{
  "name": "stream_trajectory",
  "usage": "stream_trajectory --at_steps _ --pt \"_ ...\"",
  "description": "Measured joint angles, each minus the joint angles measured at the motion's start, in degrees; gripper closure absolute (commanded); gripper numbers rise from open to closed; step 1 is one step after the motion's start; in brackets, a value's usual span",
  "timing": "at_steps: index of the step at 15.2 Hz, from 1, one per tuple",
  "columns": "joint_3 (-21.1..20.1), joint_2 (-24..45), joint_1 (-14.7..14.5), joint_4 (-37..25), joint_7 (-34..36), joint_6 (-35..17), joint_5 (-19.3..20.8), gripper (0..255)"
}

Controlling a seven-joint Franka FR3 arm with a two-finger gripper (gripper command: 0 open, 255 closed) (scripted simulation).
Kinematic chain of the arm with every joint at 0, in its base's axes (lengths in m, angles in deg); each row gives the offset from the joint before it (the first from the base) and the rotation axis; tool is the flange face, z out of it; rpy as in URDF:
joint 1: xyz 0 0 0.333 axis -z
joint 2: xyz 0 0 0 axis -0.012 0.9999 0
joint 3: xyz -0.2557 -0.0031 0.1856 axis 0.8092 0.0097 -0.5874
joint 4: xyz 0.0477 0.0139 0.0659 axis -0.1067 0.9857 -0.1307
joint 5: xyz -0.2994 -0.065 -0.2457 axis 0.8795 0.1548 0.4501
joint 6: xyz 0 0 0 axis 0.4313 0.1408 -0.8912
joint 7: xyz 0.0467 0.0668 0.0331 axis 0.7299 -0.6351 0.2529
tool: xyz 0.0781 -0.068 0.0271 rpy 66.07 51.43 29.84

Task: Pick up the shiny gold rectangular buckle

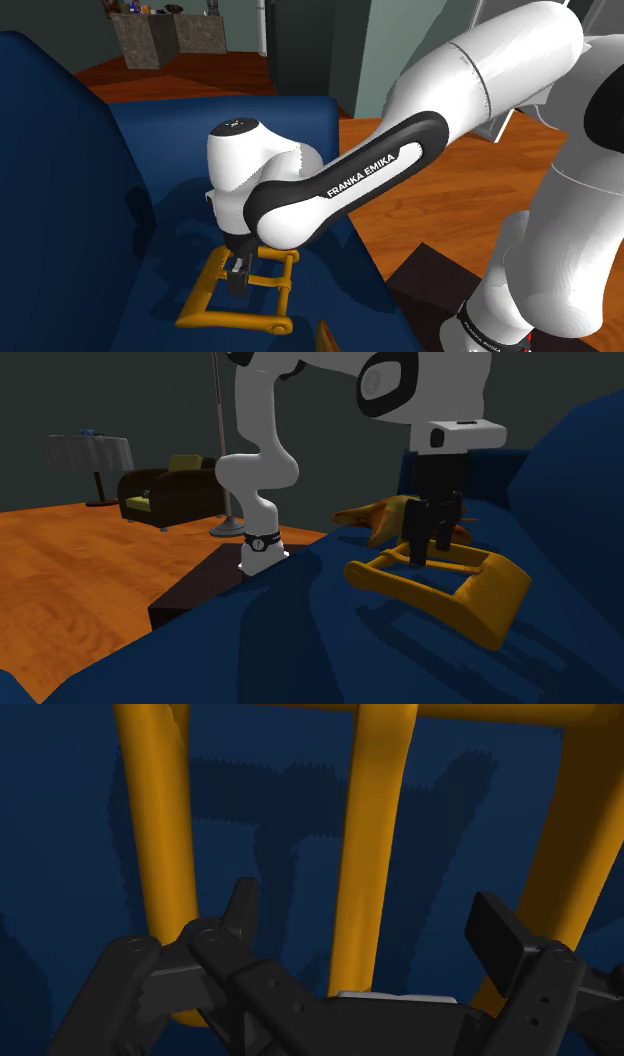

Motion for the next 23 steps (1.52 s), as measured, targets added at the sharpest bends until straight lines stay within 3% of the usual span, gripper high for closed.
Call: stream_trajectory --at_steps 2,3,13,23 --pt "0.08 0.69 0.01 0.91 0.11 -1.54 0.36 0" --pt "0.08 0.99 -0.03 0.96 0.23 -1.86 0.51 255" --pt "0.08 1.24 -0.08 0.95 0.37 -2.11 0.65 255" --pt "-0.02 -2.18 0.19 -2.39 -0.76 4.37 -1.08 255"
